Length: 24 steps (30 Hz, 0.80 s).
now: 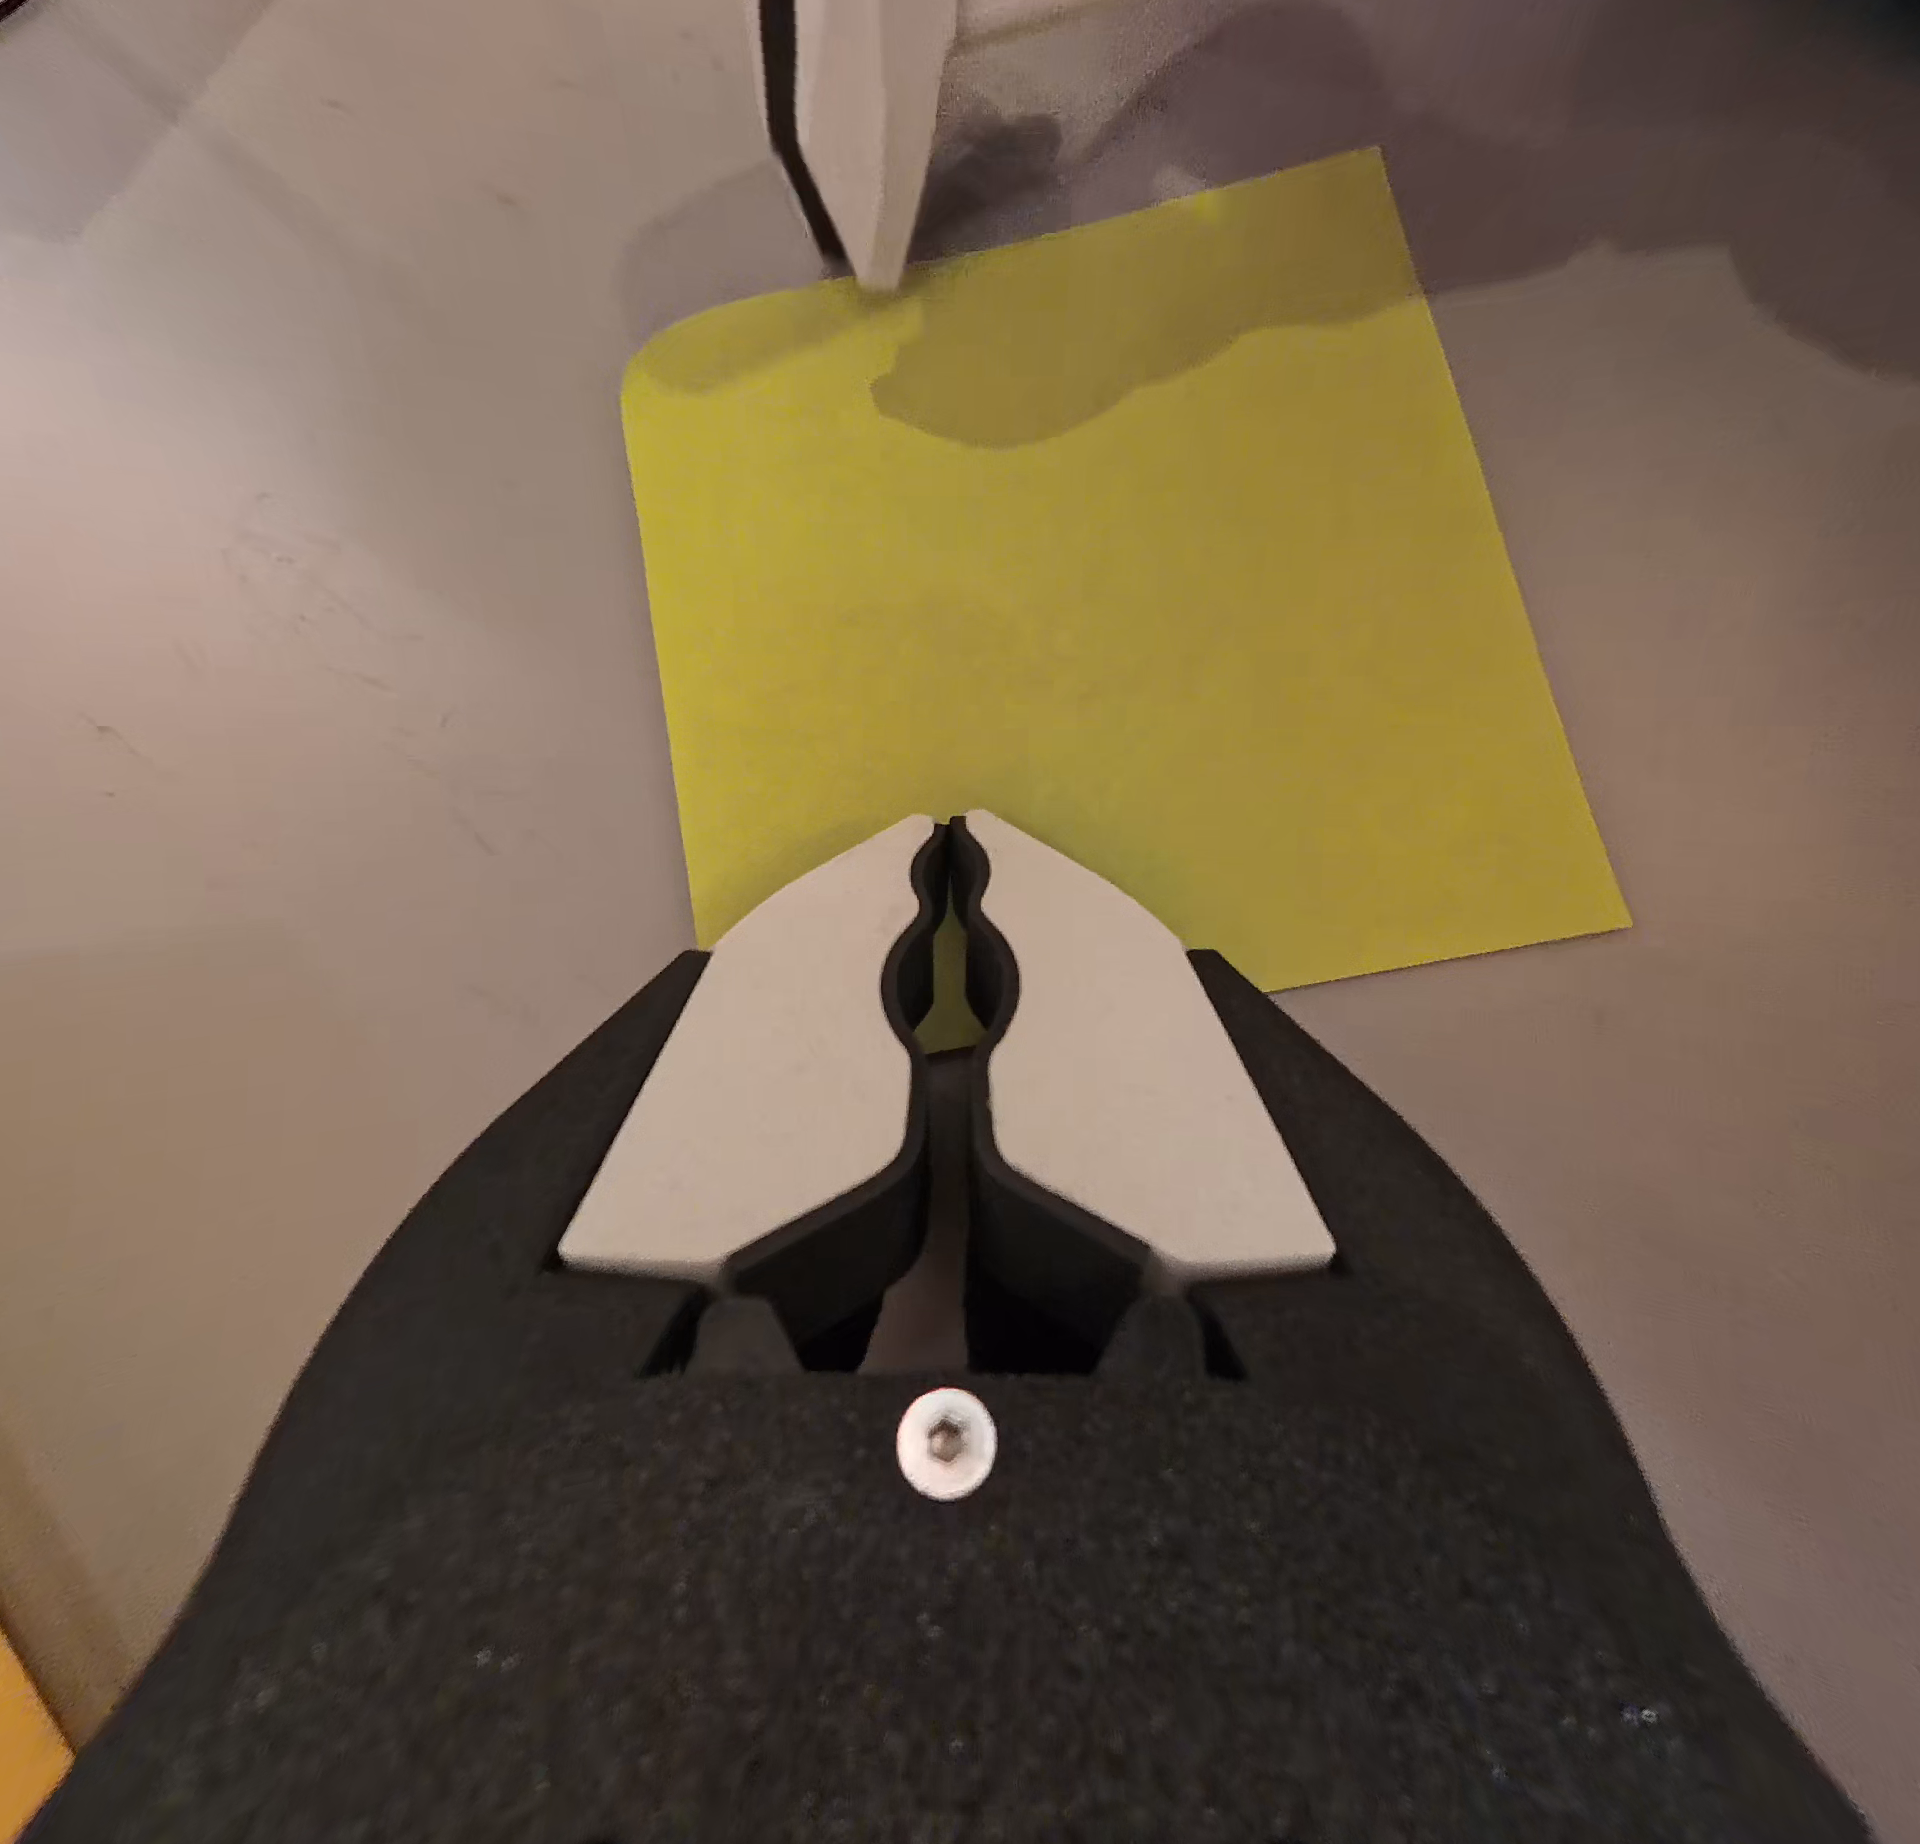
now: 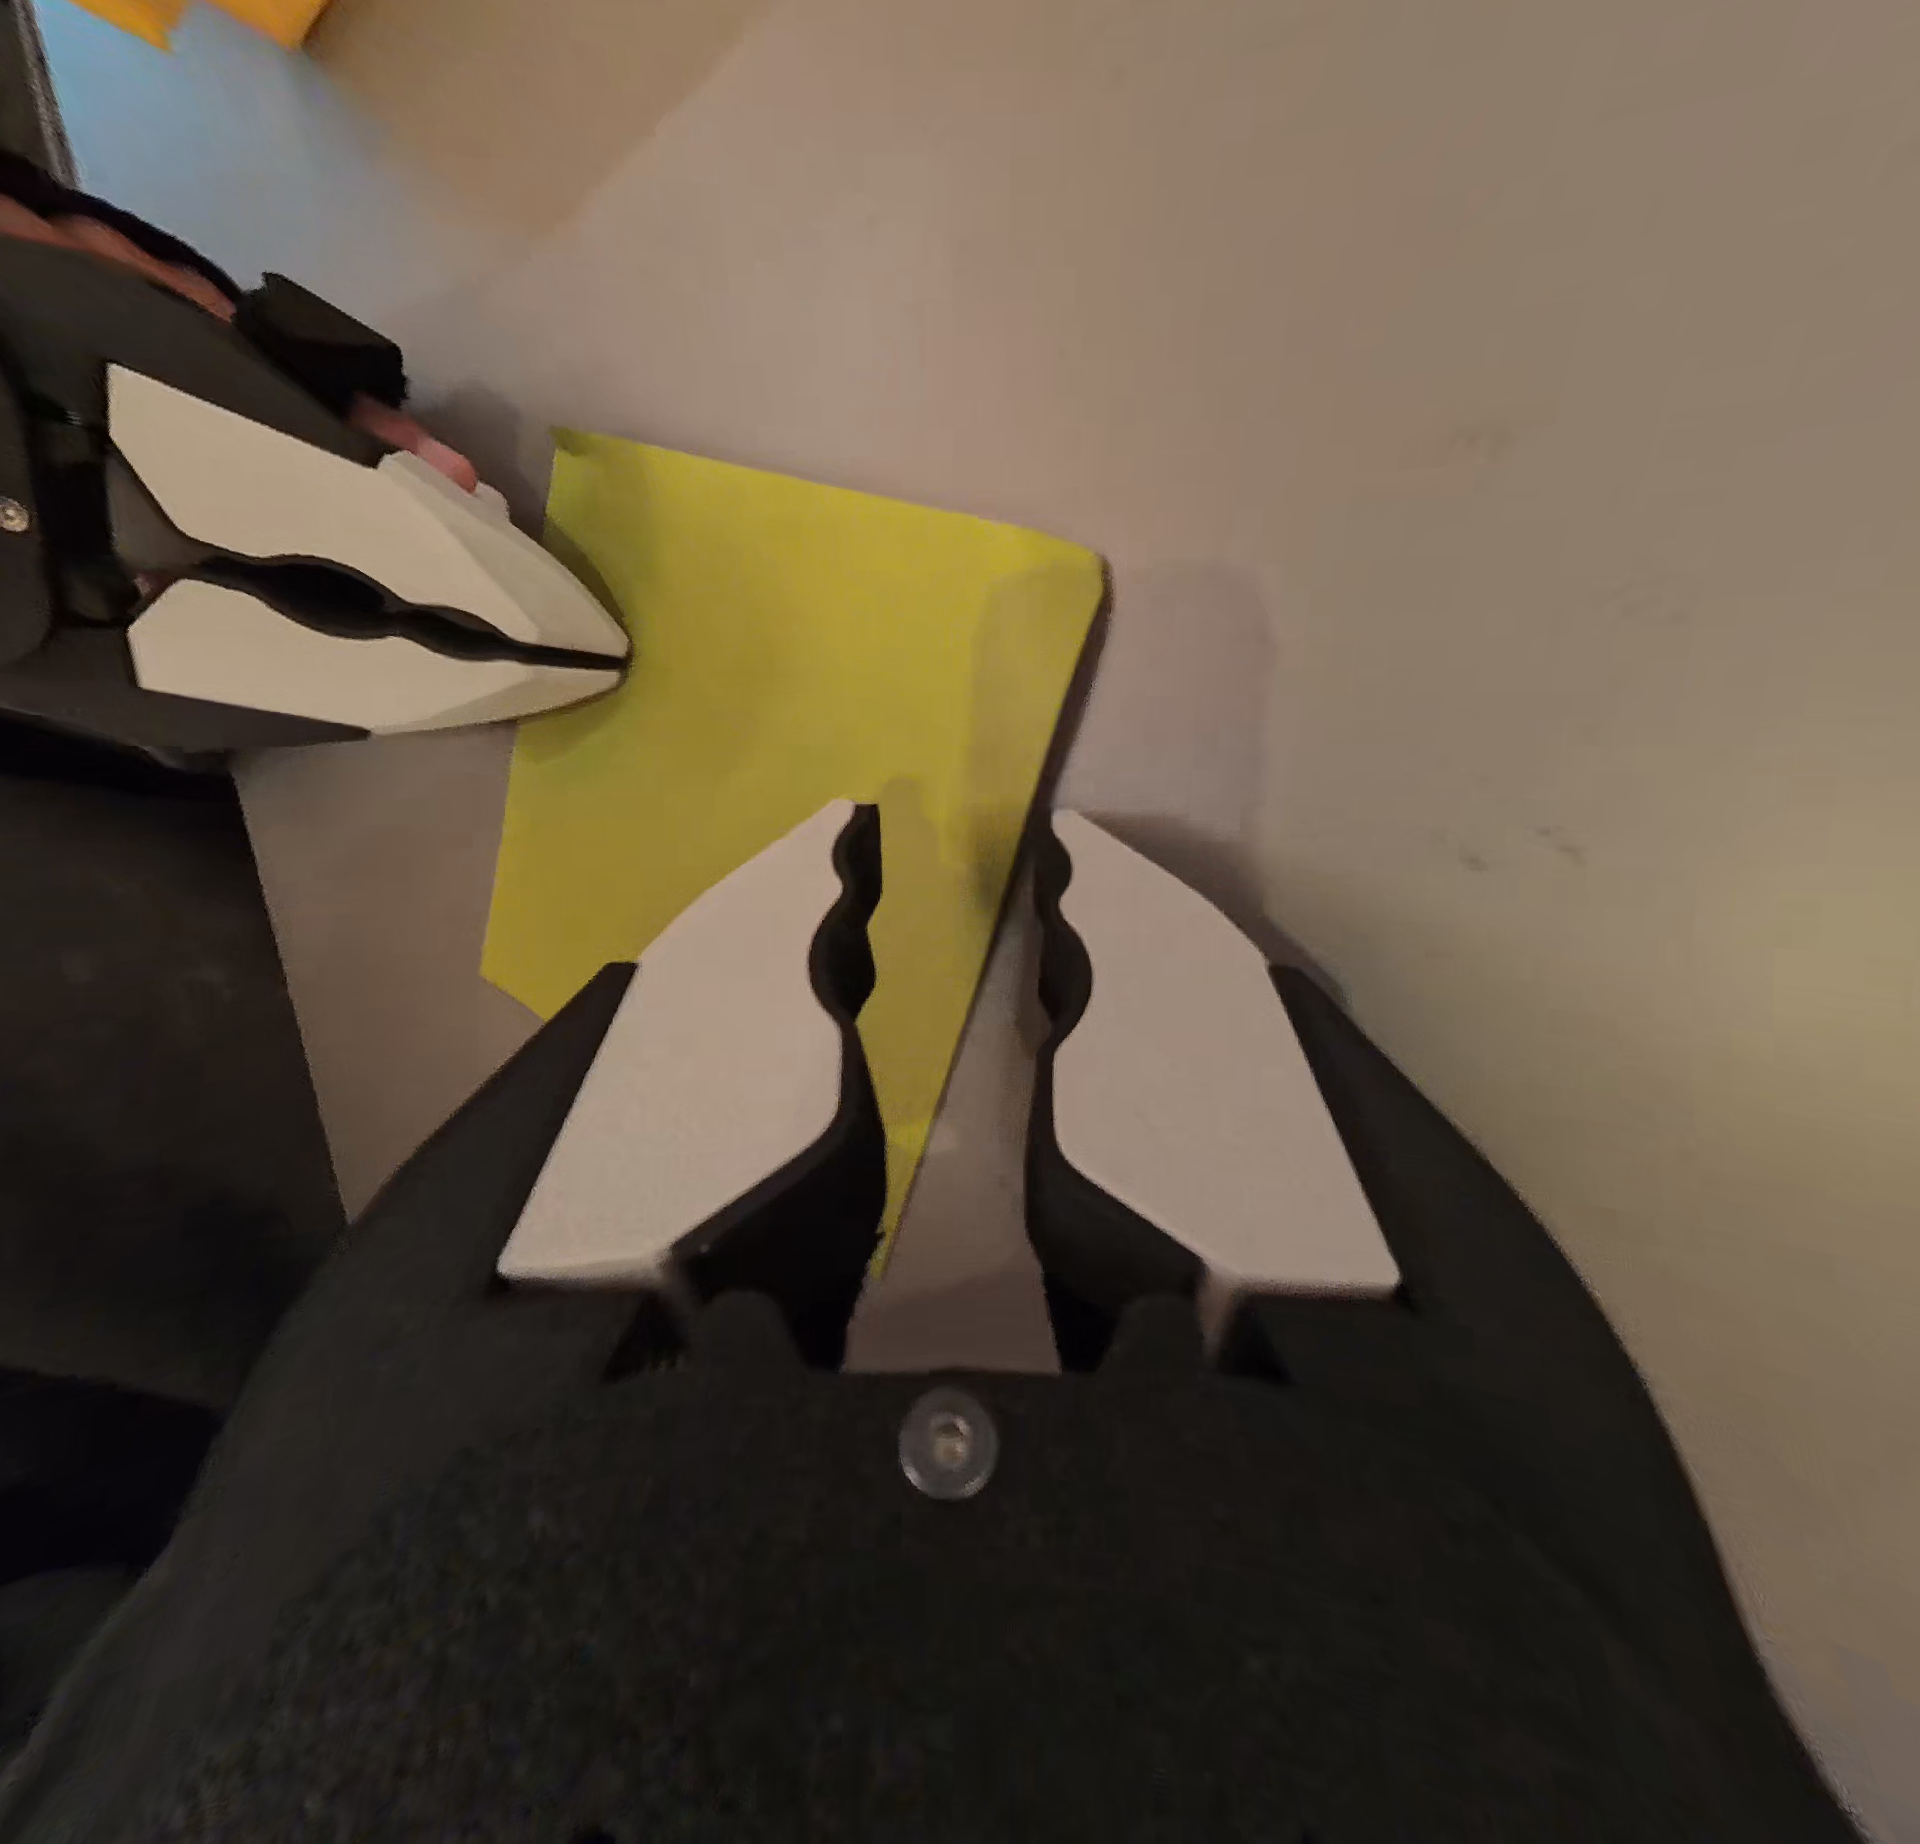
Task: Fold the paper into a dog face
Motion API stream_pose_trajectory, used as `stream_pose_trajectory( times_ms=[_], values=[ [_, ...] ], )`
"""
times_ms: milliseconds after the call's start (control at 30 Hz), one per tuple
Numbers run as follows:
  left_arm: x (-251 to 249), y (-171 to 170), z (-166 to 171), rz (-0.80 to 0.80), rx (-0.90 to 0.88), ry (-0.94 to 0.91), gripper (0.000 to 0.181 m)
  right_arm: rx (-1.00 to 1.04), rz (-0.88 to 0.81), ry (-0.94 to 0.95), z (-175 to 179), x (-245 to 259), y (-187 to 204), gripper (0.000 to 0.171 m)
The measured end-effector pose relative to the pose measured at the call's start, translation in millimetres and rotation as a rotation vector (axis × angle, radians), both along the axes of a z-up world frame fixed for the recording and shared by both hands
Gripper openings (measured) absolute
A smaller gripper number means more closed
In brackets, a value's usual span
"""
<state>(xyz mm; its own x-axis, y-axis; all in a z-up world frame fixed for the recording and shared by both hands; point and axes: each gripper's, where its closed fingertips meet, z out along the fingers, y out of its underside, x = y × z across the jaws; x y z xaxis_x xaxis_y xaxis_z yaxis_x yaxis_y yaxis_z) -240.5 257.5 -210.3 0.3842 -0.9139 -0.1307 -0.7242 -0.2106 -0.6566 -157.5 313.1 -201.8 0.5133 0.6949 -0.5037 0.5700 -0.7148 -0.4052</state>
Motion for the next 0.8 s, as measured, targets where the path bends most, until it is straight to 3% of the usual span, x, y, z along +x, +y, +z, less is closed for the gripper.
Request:
stream_pose_trajectory(
  times_ms=[200, 400, 533, 800],
  values=[
    [0.7, -0.7, 0.0, -0.007, -0.003, -0.003, 0.000, -0.045, -0.010, 0.138, 5.2, -27.3, 2.9, 0.036],
    [0.4, -2.7, -0.1, -0.020, -0.002, -0.002, 0.000, -0.183, -0.015, 0.387, 31.5, -44.2, 10.1, 0.028],
    [0.1, -4.9, -0.1, -0.045, 0.008, 0.005, 0.000, -0.131, -0.025, 0.314, 23.8, -31.7, 23.8, 0.038],
    [-0.8, -11.2, -0.1, -0.085, 0.033, 0.022, 0.000, -0.070, 0.071, 0.186, 8.2, -34.5, 28.4, 0.041]
  ],
)
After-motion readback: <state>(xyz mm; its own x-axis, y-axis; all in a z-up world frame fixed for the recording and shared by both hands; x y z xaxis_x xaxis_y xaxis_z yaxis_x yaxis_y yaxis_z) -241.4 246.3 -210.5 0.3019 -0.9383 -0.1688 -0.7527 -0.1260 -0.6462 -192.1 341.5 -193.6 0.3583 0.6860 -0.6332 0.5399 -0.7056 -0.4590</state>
